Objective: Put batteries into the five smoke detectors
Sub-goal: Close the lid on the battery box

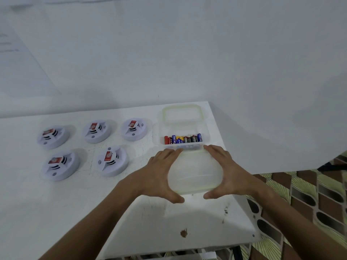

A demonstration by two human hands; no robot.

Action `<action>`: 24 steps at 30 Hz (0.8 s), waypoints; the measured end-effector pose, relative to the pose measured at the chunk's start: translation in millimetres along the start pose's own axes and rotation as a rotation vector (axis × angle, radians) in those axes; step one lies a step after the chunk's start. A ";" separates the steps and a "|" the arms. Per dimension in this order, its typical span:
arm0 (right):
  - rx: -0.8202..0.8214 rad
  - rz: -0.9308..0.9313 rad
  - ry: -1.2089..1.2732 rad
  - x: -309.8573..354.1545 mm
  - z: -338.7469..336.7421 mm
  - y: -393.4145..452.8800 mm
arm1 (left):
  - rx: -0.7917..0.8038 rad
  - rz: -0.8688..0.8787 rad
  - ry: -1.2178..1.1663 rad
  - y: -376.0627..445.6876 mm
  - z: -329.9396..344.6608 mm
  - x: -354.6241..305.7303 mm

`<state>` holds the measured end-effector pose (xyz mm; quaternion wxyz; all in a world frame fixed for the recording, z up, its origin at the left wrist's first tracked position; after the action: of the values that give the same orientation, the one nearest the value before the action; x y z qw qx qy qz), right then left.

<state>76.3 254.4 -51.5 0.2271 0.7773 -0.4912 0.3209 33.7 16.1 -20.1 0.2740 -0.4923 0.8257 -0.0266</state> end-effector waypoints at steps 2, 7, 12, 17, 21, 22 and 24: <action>0.018 0.019 0.000 0.8 -3.1 0.2 | 0.052 -0.036 0.005 0.7 -3.0 3.9; -0.147 0.014 0.070 -1.8 -23.3 4.3 | -0.046 -0.046 -0.145 3.6 -31.1 12.0; -0.302 0.004 0.042 -6.7 -61.9 44.7 | -0.278 -0.045 -0.134 36.1 -76.6 24.1; -0.314 0.019 0.044 -31.0 -92.2 106.7 | -0.375 -0.125 -0.116 98.6 -112.8 42.7; -0.315 0.081 0.047 -65.2 -107.8 145.2 | -0.316 -0.206 -0.096 145.6 -123.6 59.9; -0.302 0.098 0.029 -73.4 -110.0 152.4 | -0.294 -0.230 -0.092 155.3 -124.0 63.2; -0.260 0.144 -0.001 -88.3 -111.3 164.2 | -0.251 -0.273 -0.088 173.7 -122.0 69.6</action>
<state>-131.2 315.3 -32.1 0.3020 0.7044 -0.5832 0.2694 -188.8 20.2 -0.7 0.2404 -0.6306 0.7354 0.0613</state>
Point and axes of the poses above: each hand's wrist, its own y-axis towards the middle knuckle, its own z-axis out of the palm, x = y × z, the point moved 2 cm from there along y, towards the middle knuckle, and after that the axes turned 11 degrees about -z, right-handed, at the moved point
